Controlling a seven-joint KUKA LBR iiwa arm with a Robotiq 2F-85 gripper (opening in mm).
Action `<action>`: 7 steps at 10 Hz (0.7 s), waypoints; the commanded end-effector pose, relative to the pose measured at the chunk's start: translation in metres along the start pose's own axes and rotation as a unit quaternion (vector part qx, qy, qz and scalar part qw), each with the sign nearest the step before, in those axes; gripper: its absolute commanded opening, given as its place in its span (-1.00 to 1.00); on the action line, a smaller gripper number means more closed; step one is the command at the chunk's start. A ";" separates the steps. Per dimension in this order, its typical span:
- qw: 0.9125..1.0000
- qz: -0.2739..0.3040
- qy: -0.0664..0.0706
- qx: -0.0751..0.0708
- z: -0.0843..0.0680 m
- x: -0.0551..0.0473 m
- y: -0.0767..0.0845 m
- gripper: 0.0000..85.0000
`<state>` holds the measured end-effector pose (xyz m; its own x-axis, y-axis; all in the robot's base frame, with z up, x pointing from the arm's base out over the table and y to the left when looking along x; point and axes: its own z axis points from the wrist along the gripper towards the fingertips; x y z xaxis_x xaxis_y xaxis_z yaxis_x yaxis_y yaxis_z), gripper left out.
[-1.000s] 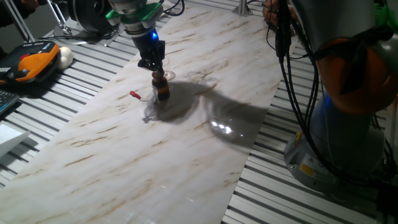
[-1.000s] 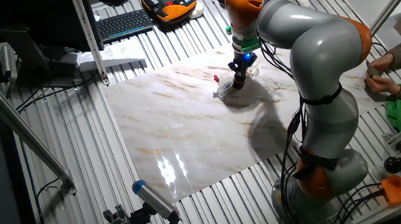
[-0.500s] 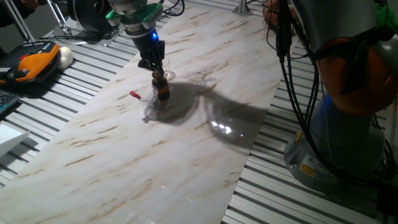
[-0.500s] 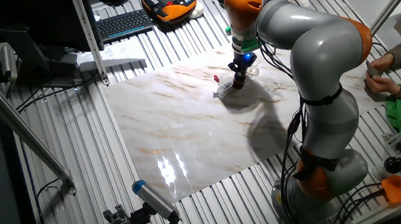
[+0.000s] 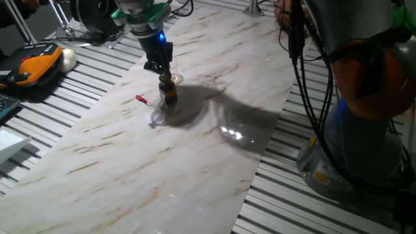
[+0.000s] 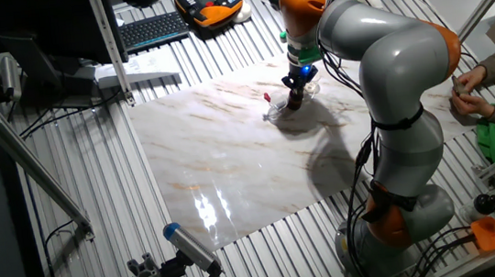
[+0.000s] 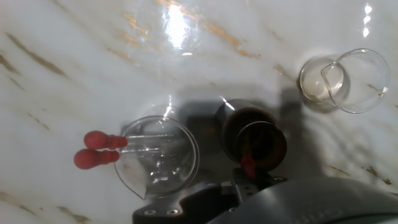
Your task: Transfer liquid using a dropper
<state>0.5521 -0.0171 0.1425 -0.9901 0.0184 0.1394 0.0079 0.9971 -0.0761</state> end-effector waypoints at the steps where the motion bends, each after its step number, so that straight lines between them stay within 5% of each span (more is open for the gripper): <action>1: 1.000 0.002 0.000 0.002 -0.003 -0.001 0.000 -0.20; 4: 1.000 0.002 -0.002 0.002 -0.004 -0.001 0.000 -0.20; 5: 1.000 0.002 -0.003 0.002 -0.004 -0.001 0.000 -0.60; 7: 1.000 -0.005 -0.007 0.006 -0.005 0.001 -0.002 -0.60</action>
<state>0.5515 -0.0186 0.1482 -0.9921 0.0078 0.1255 -0.0029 0.9964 -0.0853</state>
